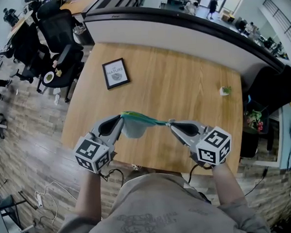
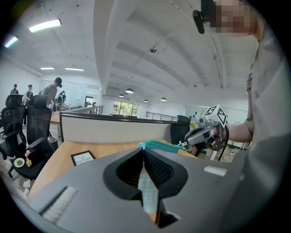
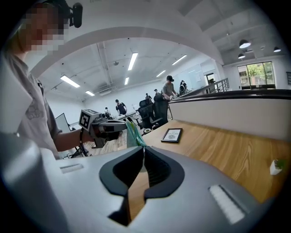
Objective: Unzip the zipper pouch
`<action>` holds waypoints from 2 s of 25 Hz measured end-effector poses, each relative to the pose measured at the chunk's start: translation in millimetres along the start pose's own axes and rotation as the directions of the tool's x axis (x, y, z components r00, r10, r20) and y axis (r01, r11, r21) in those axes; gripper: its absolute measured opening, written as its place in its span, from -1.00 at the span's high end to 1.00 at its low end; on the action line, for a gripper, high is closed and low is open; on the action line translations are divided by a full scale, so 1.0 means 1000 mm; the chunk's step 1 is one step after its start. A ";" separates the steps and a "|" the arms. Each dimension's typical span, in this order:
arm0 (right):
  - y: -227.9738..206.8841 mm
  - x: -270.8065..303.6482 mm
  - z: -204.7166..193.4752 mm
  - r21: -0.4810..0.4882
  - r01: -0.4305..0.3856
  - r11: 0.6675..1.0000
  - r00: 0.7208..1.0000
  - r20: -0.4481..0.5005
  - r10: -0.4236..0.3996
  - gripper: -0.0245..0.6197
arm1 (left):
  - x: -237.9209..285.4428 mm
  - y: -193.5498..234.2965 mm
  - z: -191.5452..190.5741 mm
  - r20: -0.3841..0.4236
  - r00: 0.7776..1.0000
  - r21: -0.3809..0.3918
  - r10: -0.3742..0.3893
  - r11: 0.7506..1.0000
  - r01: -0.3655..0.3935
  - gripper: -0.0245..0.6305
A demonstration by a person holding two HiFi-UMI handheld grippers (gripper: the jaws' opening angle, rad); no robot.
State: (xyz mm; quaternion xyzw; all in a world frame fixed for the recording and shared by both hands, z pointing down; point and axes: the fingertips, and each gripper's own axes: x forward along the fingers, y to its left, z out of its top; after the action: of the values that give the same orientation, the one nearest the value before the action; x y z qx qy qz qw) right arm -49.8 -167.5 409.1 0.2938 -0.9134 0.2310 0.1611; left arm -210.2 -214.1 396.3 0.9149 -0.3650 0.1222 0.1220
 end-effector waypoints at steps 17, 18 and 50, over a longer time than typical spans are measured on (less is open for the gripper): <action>-0.023 -0.056 0.083 -0.044 0.289 0.956 0.910 0.323 -0.260 0.86 | -0.015 0.015 0.055 0.079 0.985 0.098 0.151 0.983 -0.158 0.89; -0.021 -0.061 0.090 -0.053 0.304 0.951 0.900 0.344 -0.269 0.86 | -0.017 0.015 0.062 0.087 0.983 0.116 0.164 0.978 -0.173 0.89; -0.006 -0.089 0.075 -0.080 0.501 0.862 0.800 0.422 -0.426 0.88 | -0.055 -0.011 0.061 0.160 0.916 0.214 0.369 0.893 -0.397 0.89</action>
State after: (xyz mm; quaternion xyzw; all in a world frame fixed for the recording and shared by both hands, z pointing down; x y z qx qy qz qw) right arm 11.0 -169.1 309.0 0.5325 -0.8440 0.0340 0.0544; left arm -233.0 -190.3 320.2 0.8384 -0.5268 0.1344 -0.0381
